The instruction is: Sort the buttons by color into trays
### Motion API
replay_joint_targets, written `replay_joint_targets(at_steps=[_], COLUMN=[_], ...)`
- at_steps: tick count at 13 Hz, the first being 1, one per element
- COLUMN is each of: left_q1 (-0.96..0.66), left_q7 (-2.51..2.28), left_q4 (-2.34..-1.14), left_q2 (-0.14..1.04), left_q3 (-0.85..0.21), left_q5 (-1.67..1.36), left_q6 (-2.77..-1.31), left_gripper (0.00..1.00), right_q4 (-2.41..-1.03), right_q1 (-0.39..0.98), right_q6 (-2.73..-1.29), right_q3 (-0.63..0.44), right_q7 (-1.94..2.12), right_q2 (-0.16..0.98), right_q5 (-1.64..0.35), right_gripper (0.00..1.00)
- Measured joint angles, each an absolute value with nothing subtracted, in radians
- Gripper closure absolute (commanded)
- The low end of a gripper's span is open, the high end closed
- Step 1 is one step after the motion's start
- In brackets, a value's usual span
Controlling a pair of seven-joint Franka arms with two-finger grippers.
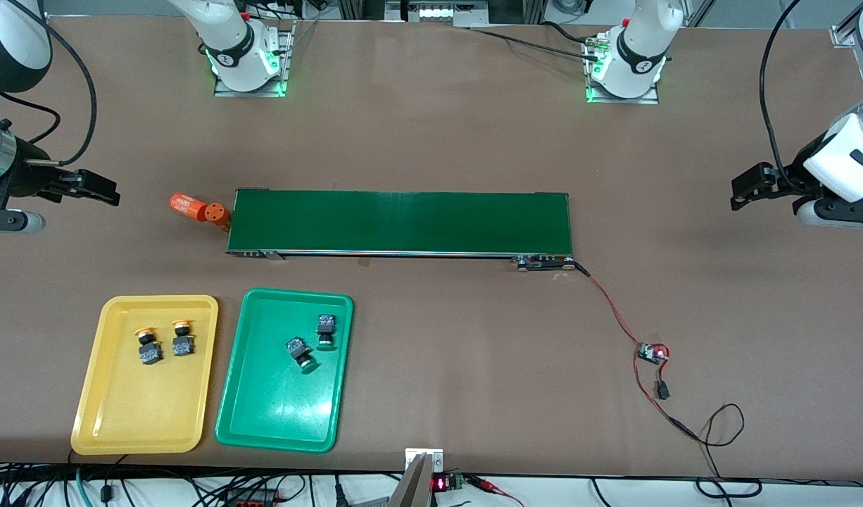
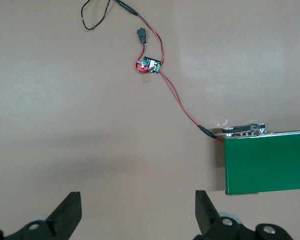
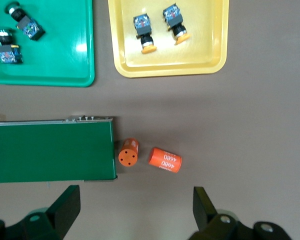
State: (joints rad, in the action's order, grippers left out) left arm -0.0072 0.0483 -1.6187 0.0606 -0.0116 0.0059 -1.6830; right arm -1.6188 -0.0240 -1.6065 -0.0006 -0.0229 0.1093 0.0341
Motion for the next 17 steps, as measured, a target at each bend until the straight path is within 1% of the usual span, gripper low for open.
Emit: replay_joint_targets(at_steps=[6, 17], left_q1=[-0.007, -0.007], left_q7=[0.048, 0.048], left_q4=[-1.619, -1.619], left_q2=[0.061, 0.061], left_q3=[-0.012, -0.012], left_q5=[0.006, 0.006], left_q6=[-1.683, -1.683], left_gripper=[0.0, 0.0], right_q4=[-1.615, -1.614], right_q1=[-0.026, -0.024], right_q6=[-1.579, -1.576], right_q3=[-0.001, 0.007], right_q7=[-0.023, -0.025], right_q2=[0.109, 0.109], right_q5=[0.034, 0.034], right_gripper=[0.0, 0.0])
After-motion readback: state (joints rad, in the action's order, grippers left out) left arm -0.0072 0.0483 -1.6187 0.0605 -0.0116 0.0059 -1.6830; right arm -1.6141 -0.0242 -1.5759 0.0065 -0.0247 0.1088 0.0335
